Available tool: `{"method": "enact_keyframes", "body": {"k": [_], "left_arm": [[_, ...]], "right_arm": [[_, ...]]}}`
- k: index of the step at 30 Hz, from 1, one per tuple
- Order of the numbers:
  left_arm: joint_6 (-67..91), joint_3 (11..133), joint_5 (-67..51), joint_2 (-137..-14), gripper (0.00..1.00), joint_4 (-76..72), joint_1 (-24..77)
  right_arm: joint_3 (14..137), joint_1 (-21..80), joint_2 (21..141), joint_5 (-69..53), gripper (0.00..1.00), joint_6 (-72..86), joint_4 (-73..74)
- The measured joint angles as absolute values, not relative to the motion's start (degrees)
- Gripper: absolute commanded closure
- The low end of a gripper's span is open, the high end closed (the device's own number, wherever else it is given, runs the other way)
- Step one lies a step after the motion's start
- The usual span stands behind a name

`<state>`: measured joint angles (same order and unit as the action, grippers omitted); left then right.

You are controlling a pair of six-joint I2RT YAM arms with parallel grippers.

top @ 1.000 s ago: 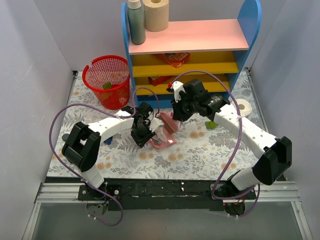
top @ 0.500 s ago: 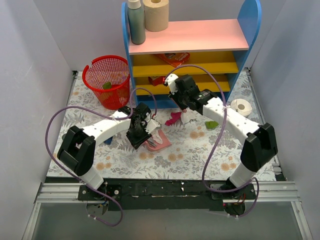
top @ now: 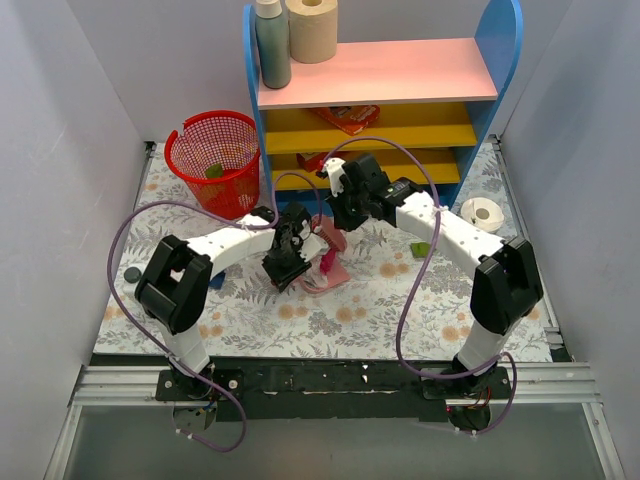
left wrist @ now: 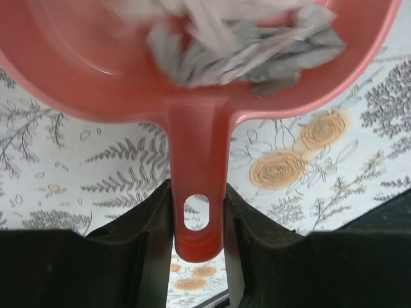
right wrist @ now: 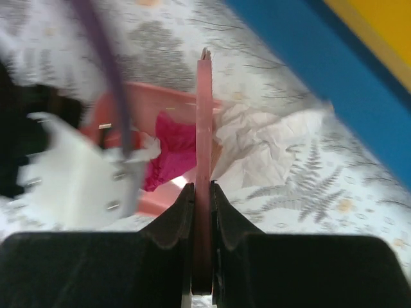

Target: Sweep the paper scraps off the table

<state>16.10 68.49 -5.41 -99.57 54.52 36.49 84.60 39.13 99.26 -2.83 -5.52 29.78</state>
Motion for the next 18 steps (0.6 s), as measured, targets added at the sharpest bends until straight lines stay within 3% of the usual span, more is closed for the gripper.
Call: {"method": "enact_keyframes", "body": {"k": [6, 18], "left_arm": [[16.4, 70.0, -6.0, -102.7, 1.0, 53.3, 36.5], [16.1, 65.6, -6.4, -97.2, 1.0, 53.4, 36.3]], "right_arm": [[84.5, 39.4, 95.3, -11.7, 0.99, -1.1, 31.6], [84.5, 37.5, 88.2, -9.5, 0.99, -3.9, 33.6]]}}
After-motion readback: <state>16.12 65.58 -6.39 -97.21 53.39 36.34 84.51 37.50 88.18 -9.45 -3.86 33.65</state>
